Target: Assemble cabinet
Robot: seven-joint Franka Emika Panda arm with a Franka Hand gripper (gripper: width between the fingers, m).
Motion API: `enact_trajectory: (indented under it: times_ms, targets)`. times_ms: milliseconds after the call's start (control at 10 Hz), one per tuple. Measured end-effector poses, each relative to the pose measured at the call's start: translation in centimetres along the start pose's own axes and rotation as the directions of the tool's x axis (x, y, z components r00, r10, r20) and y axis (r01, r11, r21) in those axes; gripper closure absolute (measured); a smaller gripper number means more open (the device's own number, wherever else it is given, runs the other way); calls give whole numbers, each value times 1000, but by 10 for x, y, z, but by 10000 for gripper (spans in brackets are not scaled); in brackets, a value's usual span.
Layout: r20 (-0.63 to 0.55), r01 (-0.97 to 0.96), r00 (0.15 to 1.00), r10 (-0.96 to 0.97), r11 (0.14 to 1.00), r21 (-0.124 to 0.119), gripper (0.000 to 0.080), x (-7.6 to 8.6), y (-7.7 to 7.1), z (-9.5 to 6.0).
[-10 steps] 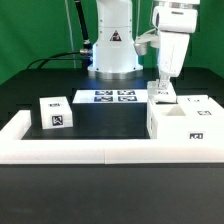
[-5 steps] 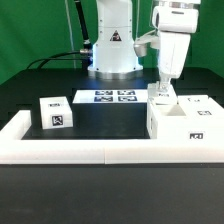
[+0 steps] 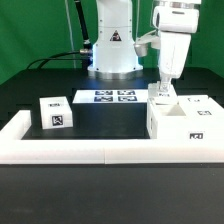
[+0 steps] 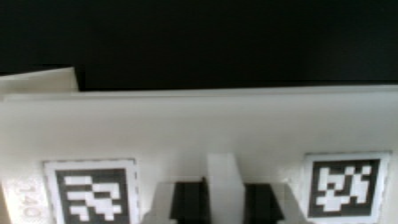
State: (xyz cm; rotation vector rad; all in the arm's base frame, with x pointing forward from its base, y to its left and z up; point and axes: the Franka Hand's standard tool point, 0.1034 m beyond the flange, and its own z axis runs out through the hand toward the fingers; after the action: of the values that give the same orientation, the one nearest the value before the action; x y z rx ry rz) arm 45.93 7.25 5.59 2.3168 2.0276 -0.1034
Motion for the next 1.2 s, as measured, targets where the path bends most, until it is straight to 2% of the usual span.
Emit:
enact_trajectory:
  times_ms: [300,500,800,900,1200]
  targets:
    - [3,12,1000,-12,1000,3,729,0,1,0]
    - [19,25,999,-26,999,23,729,-1,1,-1]
    - [24,33,999,-34,999,31,729,-2,0,-1]
    - [20,32,999,-33,999,27,729,-2,0,0]
    - [-20,38,999,-38,999,-14,729,-7,-3,3]
